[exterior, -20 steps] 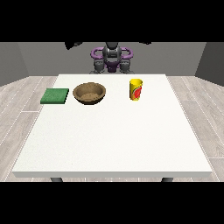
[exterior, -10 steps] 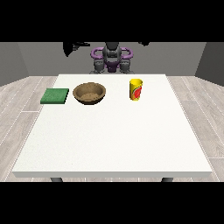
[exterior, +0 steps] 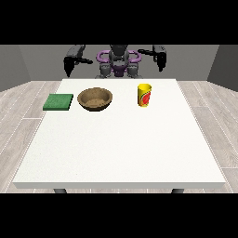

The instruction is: Pick the cup and pour the ball into the bowl, then pick the bowl and place it on the pad

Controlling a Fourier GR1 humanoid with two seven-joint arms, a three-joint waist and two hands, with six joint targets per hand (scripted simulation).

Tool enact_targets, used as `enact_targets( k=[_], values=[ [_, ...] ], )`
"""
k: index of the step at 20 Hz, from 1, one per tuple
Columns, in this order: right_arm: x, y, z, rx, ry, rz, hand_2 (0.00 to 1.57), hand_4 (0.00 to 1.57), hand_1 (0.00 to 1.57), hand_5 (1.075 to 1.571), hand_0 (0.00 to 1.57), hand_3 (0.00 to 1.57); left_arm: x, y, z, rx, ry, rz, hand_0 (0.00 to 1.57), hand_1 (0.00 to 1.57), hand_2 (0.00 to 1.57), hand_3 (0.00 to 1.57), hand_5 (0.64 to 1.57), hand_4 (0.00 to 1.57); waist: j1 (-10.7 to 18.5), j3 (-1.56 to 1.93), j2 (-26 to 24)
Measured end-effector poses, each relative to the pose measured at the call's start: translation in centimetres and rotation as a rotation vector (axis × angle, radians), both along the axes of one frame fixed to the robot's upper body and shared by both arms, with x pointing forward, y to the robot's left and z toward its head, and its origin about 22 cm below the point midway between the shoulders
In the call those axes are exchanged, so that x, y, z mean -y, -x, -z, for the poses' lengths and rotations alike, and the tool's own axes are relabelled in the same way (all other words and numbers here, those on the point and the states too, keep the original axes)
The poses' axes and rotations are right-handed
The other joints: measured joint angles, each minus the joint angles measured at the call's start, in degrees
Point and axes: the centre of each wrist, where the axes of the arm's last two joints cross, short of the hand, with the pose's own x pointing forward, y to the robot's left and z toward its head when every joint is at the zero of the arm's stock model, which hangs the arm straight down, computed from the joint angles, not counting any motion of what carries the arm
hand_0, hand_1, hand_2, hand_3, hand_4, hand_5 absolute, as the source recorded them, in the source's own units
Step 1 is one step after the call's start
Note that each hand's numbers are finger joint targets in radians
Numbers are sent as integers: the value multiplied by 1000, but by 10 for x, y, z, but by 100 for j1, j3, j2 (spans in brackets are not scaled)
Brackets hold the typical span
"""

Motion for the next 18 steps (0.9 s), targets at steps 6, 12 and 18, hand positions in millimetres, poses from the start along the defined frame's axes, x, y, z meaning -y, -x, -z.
enact_targets(
  k=[6, 12, 18],
  values=[
    [8, -11, 5, 7, 22, -22, 0, 0, 0, 1563, 0, 0, -15, -29, 19, -3, -32, -49, 0, 0, 0, 0, 1266, 0, -212, 0, 101],
    [26, -21, 8, 0, 19, -25, 0, 0, 0, 1563, 0, 0, -5, -42, 48, -9, -46, -79, 0, 0, 0, 0, 1233, 0, -298, 1, 95],
    [53, -27, 13, 26, 7, -27, 0, 0, 0, 1559, 0, 0, -3, -52, 70, 25, -44, -102, 0, 0, 0, 0, 1271, 0, -343, -1, 354]
  ],
)
